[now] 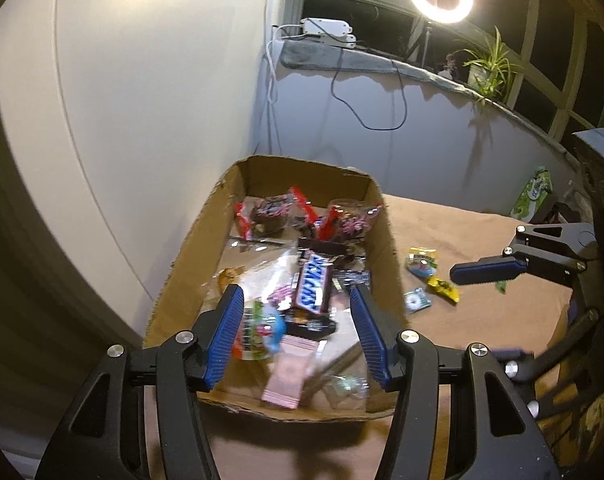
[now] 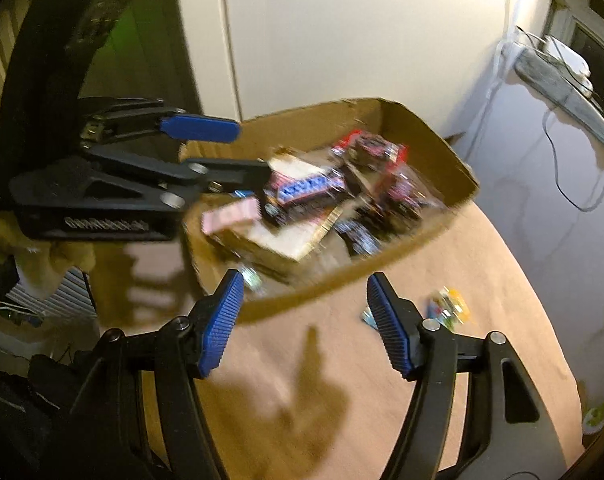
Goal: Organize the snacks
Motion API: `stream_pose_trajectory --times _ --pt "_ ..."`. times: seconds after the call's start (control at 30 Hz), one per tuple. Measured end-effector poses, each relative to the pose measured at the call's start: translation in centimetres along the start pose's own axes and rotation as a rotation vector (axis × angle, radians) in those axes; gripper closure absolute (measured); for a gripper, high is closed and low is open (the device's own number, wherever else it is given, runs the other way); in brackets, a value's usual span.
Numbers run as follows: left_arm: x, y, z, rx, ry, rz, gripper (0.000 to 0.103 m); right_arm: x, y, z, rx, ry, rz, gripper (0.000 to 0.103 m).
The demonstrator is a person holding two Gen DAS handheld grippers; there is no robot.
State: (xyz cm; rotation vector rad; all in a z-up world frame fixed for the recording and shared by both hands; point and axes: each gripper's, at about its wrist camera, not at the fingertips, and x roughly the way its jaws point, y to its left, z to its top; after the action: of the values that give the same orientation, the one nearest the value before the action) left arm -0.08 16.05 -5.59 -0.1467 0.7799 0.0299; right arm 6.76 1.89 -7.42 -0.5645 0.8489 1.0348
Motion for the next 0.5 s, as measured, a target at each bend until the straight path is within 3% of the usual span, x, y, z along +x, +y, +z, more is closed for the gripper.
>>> stream_pose_trajectory --times 0.5 --pt "1.0 -7.7 -0.8 0.123 0.038 -0.092 0.048 -3.1 -8.6 -8.5 0.141 0.099 -0.131 0.036"
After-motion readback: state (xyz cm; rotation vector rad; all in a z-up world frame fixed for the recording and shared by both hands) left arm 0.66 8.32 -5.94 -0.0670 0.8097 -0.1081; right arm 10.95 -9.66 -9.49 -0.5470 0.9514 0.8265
